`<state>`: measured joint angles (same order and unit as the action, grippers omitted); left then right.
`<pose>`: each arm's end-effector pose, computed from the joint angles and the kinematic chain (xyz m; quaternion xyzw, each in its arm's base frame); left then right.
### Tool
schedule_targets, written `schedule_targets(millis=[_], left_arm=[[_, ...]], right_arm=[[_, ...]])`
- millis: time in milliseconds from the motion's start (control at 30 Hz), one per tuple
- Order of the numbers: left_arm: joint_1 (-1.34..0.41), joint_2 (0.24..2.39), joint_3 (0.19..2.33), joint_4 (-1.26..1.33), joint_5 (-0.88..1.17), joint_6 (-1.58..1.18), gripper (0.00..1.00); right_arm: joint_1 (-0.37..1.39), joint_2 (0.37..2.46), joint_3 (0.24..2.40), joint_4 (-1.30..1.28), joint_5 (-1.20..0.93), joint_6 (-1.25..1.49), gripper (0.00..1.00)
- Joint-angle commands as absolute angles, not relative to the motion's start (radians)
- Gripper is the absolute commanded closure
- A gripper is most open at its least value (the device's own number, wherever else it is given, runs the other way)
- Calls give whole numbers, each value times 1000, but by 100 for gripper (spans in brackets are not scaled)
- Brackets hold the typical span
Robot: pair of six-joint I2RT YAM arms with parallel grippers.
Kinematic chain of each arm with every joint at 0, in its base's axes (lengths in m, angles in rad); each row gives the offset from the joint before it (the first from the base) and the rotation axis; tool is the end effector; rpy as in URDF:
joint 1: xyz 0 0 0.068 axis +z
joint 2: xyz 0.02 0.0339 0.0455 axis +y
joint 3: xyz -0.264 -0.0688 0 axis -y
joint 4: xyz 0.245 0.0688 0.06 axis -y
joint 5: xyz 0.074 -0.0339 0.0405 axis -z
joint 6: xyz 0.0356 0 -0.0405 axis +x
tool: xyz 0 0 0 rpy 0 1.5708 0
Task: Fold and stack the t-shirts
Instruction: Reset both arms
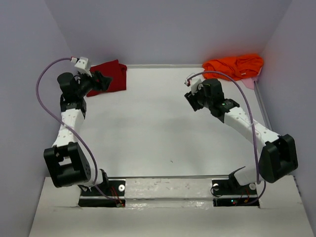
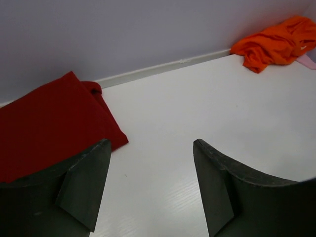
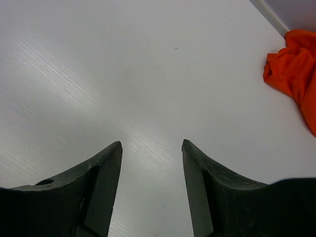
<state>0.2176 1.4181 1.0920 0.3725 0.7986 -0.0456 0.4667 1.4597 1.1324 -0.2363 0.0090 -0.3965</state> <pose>0.3276 0.0463 0.3574 0.1953 0.6676 -0.2102 0.6870 0.2990 0.1503 0.2954 -0.3644 0.7964 0.0130 0.4824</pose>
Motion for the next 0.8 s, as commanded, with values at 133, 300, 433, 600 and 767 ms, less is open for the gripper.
schedule_targets(millis=[133, 300, 433, 600, 767], left_arm=[[134, 1232, 763, 477, 557, 121, 21], [57, 1173, 692, 494, 395, 153, 20], [54, 1164, 726, 393, 399, 179, 20], [20, 1134, 667, 344, 416, 212, 20], [17, 1134, 641, 367, 483, 204, 20]], right_arm=[[321, 1353, 993, -207, -116, -253, 41], [181, 1325, 1021, -308, -231, -181, 40], [155, 1305, 1022, -373, -222, -181, 39], [146, 1209, 931, -376, -242, -199, 40], [146, 1200, 927, -354, -259, -180, 43]])
